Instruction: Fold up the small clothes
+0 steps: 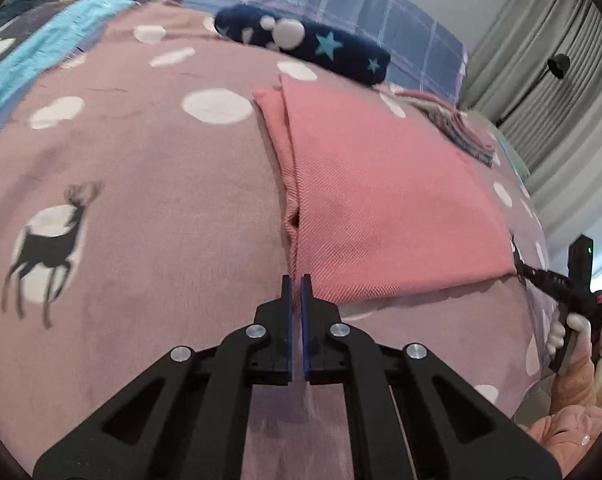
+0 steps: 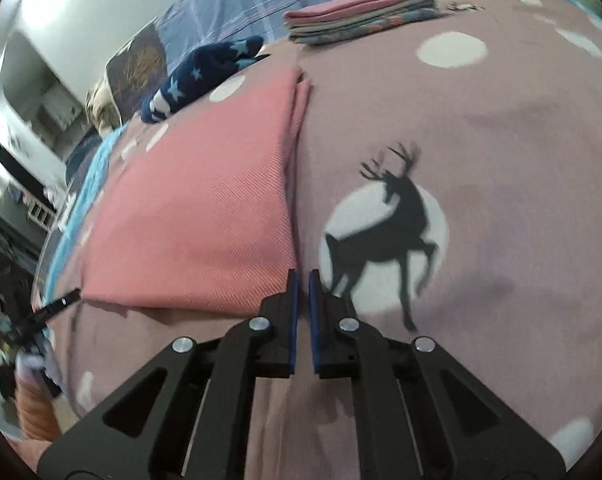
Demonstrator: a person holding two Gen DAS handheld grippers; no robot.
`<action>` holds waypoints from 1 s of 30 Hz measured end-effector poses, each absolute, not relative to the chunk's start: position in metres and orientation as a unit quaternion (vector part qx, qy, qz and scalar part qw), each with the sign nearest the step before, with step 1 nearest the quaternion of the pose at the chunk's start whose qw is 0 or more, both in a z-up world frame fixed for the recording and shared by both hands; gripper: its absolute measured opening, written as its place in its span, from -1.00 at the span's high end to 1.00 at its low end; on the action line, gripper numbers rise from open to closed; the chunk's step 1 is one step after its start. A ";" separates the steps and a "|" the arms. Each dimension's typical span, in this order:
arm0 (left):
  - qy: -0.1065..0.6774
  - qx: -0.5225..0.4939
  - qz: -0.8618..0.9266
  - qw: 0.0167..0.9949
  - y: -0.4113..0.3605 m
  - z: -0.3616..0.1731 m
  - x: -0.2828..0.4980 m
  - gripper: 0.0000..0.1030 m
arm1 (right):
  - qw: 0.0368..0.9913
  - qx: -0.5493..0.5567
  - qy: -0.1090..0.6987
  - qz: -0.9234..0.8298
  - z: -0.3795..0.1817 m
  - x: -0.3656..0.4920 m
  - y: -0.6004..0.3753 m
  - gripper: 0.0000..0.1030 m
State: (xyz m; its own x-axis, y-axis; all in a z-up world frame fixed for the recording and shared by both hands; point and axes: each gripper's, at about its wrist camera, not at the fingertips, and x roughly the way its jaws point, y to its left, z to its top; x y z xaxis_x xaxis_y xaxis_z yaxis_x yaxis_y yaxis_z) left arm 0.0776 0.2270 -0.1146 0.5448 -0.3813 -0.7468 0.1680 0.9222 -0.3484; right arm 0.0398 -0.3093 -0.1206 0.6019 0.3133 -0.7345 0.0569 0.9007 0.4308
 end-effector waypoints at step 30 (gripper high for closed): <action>0.402 -0.111 -0.141 0.898 0.222 -0.105 0.087 0.18 | 0.911 -0.024 0.389 0.135 -0.074 0.059 -0.173 0.04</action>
State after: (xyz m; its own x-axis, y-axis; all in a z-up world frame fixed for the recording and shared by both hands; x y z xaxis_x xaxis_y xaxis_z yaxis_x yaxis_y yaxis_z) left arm 0.0871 0.2216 -0.1053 0.6367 -0.3421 -0.6911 0.1638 0.9358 -0.3122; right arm 0.0585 -0.1735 -0.0742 0.6613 0.2270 -0.7150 -0.2647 0.9624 0.0607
